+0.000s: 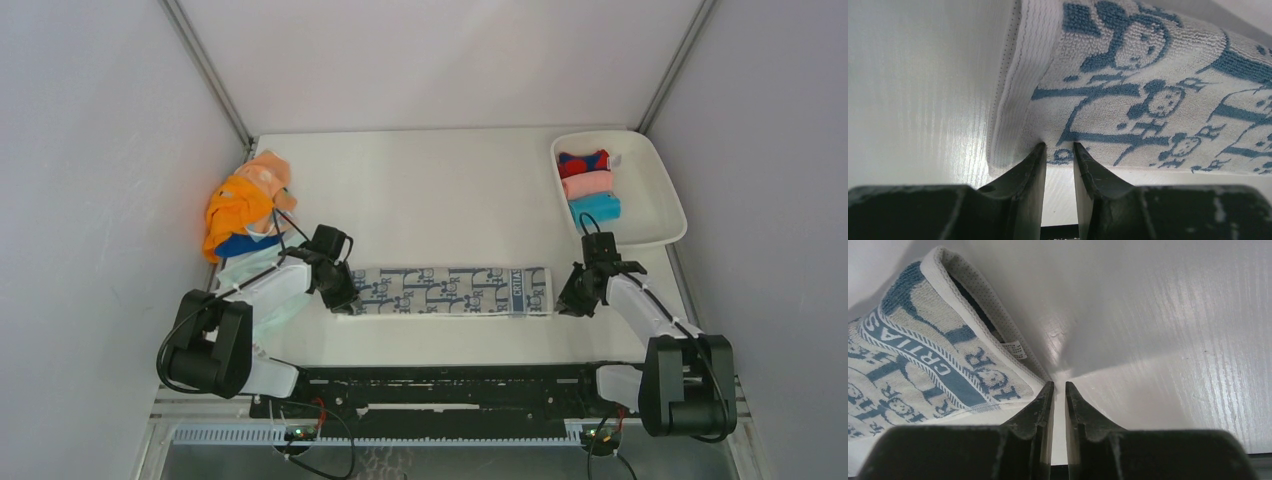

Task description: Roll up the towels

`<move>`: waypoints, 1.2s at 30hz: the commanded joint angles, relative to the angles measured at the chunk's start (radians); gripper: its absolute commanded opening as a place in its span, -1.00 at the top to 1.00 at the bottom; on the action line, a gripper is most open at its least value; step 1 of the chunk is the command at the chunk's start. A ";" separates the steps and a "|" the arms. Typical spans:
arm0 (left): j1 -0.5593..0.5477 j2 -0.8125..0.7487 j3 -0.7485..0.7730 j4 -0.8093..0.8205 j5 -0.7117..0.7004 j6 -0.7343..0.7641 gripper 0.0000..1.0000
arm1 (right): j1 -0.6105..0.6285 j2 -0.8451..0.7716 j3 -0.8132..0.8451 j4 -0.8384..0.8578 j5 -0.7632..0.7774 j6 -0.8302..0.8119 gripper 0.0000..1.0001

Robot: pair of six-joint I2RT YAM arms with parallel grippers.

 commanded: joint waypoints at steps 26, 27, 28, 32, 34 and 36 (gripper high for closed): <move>0.074 0.217 0.271 0.046 -0.019 0.020 0.33 | 0.053 0.245 0.080 0.575 -0.199 0.068 0.34; 0.087 0.235 0.258 0.053 -0.011 0.017 0.34 | 0.044 0.267 0.080 0.560 -0.181 0.072 0.35; 0.097 0.248 0.245 0.060 -0.001 0.015 0.34 | 0.034 0.292 0.079 0.545 -0.170 0.076 0.35; 0.110 0.265 0.205 0.065 -0.002 0.016 0.35 | 0.005 0.323 0.080 0.484 -0.112 0.085 0.35; 0.114 0.260 0.187 0.066 -0.007 0.017 0.35 | 0.000 0.318 0.078 0.464 -0.085 0.084 0.35; 0.117 0.253 0.171 0.066 -0.012 0.018 0.34 | -0.005 0.308 0.076 0.456 -0.076 0.081 0.35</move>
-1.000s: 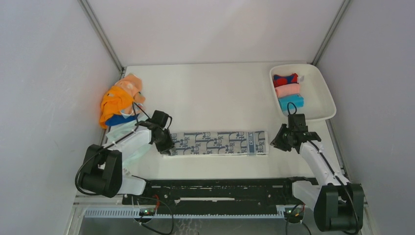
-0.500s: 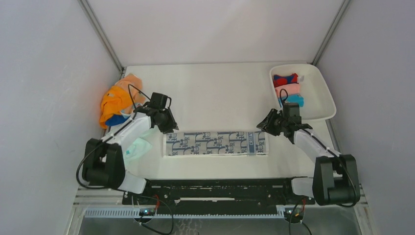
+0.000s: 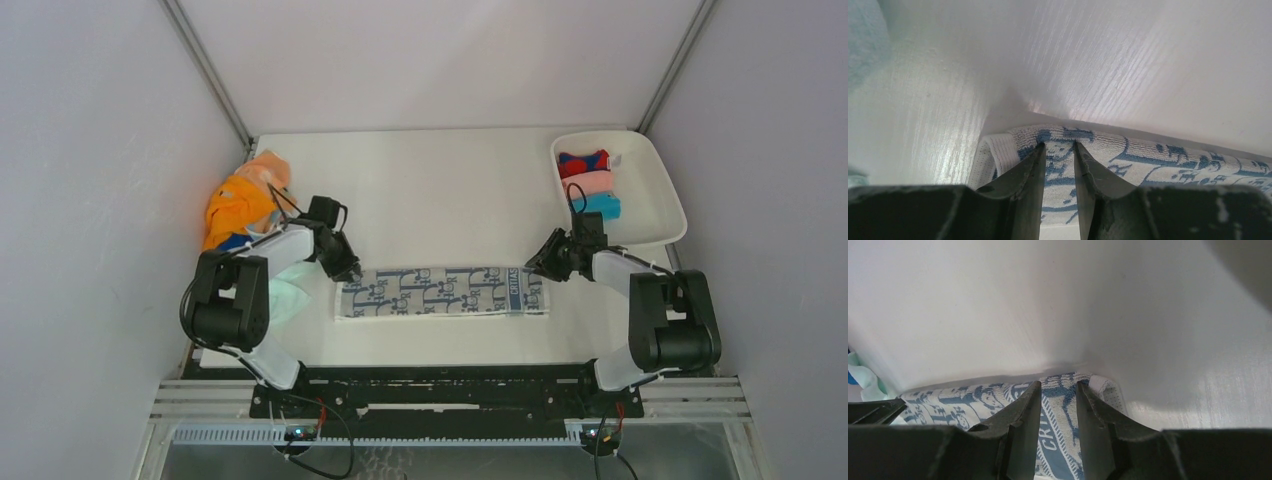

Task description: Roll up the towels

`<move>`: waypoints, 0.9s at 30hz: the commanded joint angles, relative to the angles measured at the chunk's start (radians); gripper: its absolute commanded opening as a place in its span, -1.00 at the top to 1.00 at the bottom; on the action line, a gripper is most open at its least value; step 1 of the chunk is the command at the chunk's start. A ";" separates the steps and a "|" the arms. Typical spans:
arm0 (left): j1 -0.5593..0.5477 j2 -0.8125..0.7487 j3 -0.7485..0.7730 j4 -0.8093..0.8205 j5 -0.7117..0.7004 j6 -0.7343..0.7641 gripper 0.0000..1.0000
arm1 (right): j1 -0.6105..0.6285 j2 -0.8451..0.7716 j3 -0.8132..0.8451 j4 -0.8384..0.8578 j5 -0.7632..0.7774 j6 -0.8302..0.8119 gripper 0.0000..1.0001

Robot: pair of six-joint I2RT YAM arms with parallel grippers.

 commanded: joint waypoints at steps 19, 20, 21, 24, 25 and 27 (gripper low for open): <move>-0.075 -0.185 0.023 -0.089 -0.062 0.007 0.31 | 0.114 -0.236 0.085 -0.223 0.221 -0.164 0.23; -0.075 -0.211 0.023 -0.096 -0.067 0.006 0.31 | 0.123 -0.240 0.098 -0.258 0.239 -0.177 0.21; -0.075 -0.235 0.020 -0.107 -0.074 0.007 0.31 | 0.132 -0.245 0.106 -0.298 0.259 -0.185 0.20; -0.075 -0.306 -0.004 -0.140 -0.104 0.013 0.30 | 0.147 -0.253 0.111 -0.368 0.300 -0.191 0.13; -0.075 -0.326 -0.020 -0.145 -0.113 0.014 0.30 | 0.150 -0.250 0.112 -0.384 0.308 -0.196 0.10; -0.072 -0.353 -0.060 -0.140 -0.125 0.014 0.30 | 0.153 -0.235 0.113 -0.403 0.312 -0.205 0.08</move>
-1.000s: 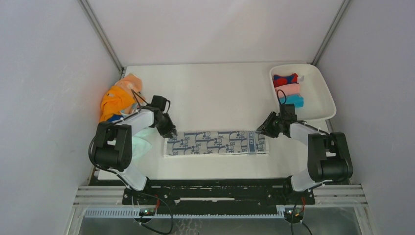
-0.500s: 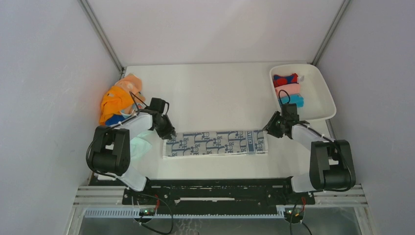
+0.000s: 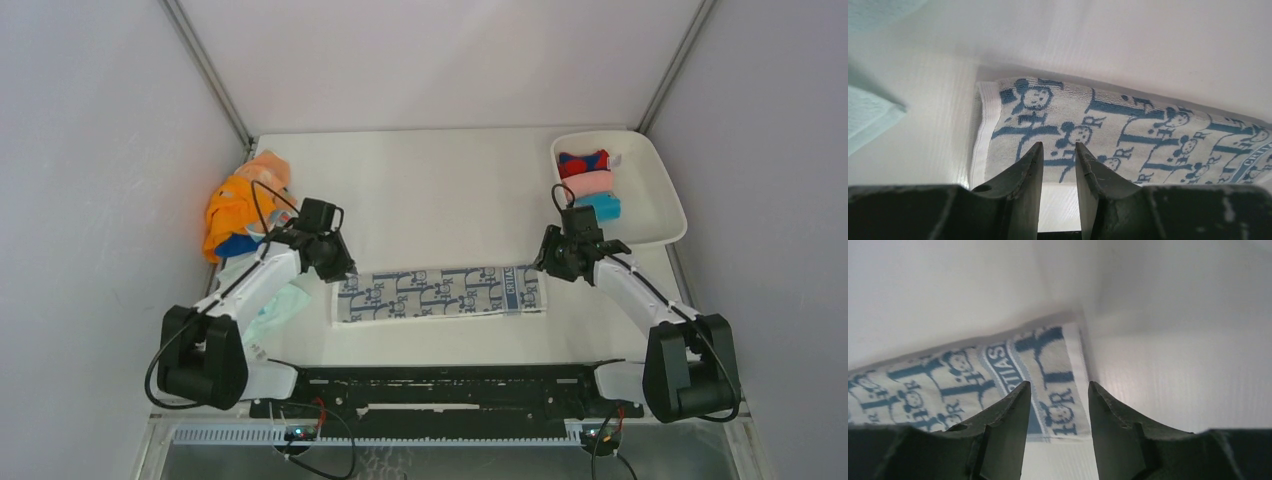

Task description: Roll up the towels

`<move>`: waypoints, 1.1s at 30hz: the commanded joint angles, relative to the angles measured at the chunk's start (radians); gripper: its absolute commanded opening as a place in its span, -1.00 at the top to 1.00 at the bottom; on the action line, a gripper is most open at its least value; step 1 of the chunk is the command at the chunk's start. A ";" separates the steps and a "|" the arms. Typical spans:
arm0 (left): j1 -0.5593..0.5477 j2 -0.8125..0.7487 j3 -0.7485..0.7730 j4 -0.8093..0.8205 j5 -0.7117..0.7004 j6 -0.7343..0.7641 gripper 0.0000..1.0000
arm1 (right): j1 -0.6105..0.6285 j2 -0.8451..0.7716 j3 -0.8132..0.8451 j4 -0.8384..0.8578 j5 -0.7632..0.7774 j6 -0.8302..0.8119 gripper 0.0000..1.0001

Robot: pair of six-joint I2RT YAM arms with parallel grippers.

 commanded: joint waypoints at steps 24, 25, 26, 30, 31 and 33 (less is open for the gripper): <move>0.113 0.046 -0.152 0.107 0.013 0.026 0.33 | 0.018 0.142 0.015 -0.084 0.032 -0.059 0.09; 0.113 0.030 -0.149 0.104 0.023 0.024 0.33 | 0.015 0.141 0.015 -0.083 0.024 -0.061 0.09; 0.114 0.014 -0.146 0.099 0.030 0.022 0.32 | 0.013 0.141 0.014 -0.085 0.020 -0.063 0.09; 0.113 -0.069 -0.114 0.030 0.019 0.031 0.32 | 0.028 0.143 0.018 -0.090 0.030 -0.070 0.09; 0.114 -0.090 -0.102 0.003 0.007 0.038 0.31 | 0.033 0.147 0.023 -0.095 0.029 -0.072 0.08; 0.113 -0.140 -0.076 -0.045 -0.019 0.056 0.31 | 0.043 0.157 0.035 -0.108 0.030 -0.075 0.08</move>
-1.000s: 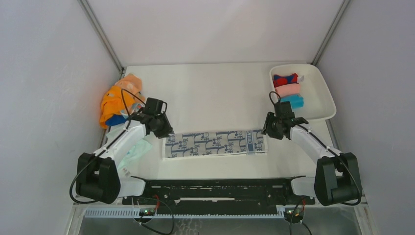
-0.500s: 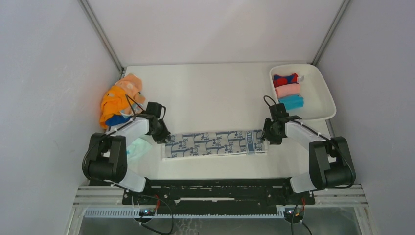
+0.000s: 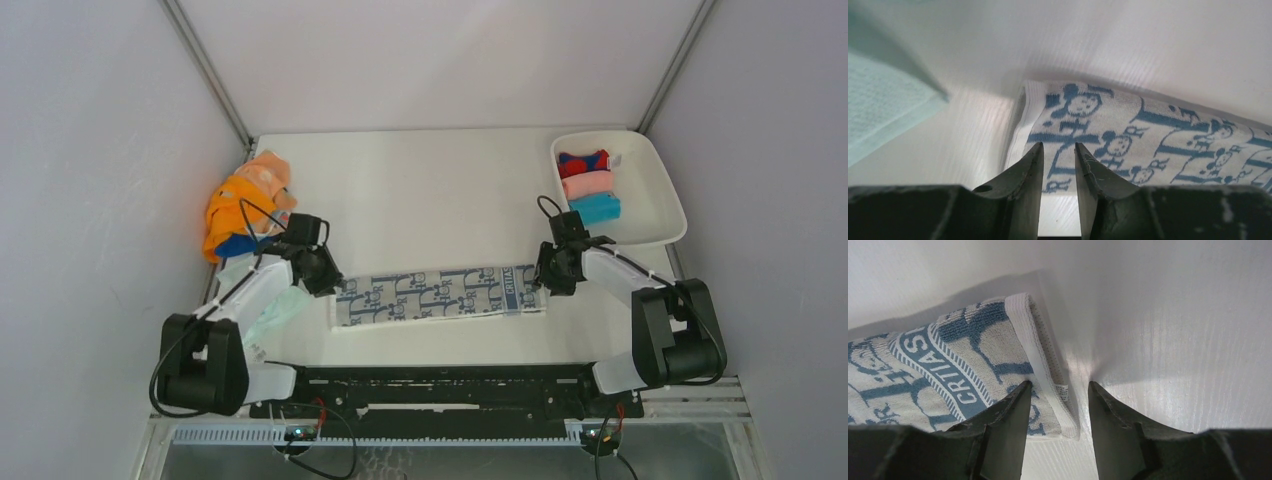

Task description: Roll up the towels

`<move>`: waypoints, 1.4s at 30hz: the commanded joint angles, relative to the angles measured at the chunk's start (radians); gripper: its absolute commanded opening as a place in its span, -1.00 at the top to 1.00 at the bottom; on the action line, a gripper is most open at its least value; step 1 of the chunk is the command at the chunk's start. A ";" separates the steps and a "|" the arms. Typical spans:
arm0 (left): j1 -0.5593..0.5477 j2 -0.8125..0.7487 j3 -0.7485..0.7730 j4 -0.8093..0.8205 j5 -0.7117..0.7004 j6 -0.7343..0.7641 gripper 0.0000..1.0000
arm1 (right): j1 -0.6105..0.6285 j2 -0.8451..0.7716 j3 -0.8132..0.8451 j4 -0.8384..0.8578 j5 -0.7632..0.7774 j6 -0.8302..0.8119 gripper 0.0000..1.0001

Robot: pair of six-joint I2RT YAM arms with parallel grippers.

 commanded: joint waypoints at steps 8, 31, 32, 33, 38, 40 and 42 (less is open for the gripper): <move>0.013 -0.296 0.113 -0.232 -0.129 0.061 0.02 | 0.055 0.064 0.072 -0.061 0.025 -0.034 0.15; 0.083 -0.462 0.000 -0.176 0.011 0.099 -0.59 | 0.034 0.196 0.182 -0.242 0.300 0.002 1.00; 0.083 -0.466 -0.007 -0.166 0.031 0.098 -0.59 | 0.029 0.178 0.200 -0.254 0.343 0.012 1.00; 0.082 -0.469 -0.015 -0.148 0.055 0.097 -0.60 | 0.024 0.151 0.219 -0.261 0.378 0.018 1.00; 0.081 -0.472 -0.065 -0.093 0.143 0.079 -0.61 | 0.012 0.086 0.339 -0.300 0.485 0.000 1.00; 0.081 -0.473 -0.087 -0.069 0.171 0.066 -0.62 | 0.036 0.061 0.375 -0.305 0.482 -0.022 1.00; 0.080 -0.467 -0.106 -0.040 0.213 0.053 -0.73 | 0.067 0.032 0.399 -0.298 0.439 -0.041 1.00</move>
